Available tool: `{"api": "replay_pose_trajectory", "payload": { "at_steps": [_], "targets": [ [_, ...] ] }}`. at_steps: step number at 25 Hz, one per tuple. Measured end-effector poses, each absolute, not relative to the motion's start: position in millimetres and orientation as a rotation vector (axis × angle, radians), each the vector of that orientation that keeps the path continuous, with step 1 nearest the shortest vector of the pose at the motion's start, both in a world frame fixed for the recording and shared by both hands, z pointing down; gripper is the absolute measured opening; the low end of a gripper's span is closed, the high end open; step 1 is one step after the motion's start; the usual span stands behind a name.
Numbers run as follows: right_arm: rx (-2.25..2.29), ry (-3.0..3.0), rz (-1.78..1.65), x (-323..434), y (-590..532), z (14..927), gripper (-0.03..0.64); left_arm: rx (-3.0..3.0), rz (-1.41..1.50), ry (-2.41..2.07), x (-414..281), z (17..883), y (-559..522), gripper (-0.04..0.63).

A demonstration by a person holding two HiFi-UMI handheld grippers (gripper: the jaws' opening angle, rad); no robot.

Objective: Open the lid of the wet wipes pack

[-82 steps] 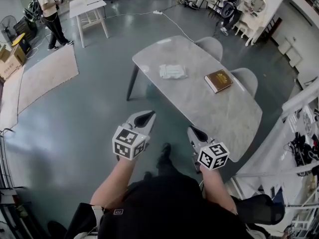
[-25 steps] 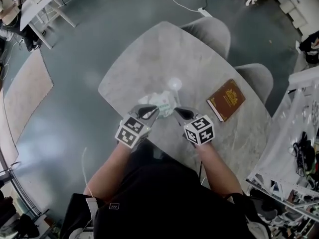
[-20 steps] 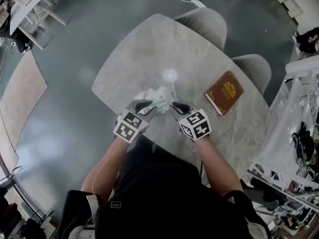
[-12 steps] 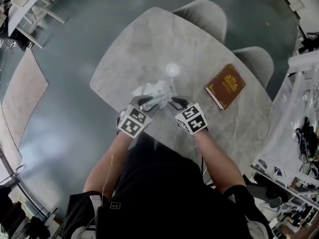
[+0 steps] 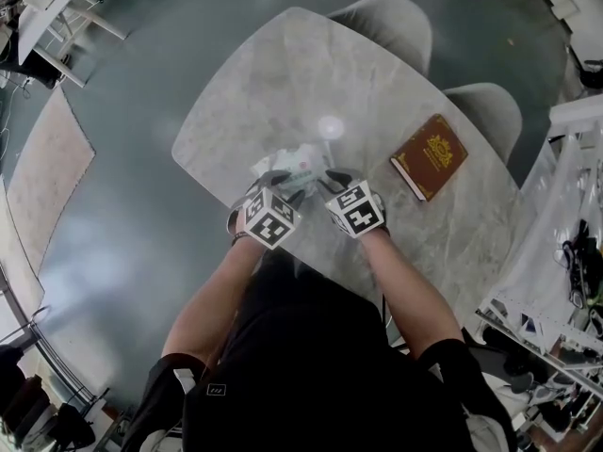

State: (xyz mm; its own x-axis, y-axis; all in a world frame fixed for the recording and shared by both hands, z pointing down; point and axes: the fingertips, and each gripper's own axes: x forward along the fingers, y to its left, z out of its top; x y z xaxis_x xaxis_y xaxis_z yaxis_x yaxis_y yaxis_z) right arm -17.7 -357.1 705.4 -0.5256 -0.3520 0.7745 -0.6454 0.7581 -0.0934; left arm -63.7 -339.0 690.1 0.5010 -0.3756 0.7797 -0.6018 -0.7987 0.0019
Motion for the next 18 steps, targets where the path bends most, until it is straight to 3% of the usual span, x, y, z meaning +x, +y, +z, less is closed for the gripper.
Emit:
{"api": "replay_pose_trajectory", "payload": {
  "at_steps": [13, 18],
  "targets": [
    [0.732, -2.172, 0.449, -21.2, -355.0, 724.5, 0.097, 2.433, 1.368, -0.943, -62.4, 709.2, -344.6, 0.199],
    [0.742, -2.175, 0.36, -20.7, -352.2, 723.7, 0.097, 2.459, 1.439, -0.975, -63.0, 710.3, -346.0, 0.175]
  ]
}}
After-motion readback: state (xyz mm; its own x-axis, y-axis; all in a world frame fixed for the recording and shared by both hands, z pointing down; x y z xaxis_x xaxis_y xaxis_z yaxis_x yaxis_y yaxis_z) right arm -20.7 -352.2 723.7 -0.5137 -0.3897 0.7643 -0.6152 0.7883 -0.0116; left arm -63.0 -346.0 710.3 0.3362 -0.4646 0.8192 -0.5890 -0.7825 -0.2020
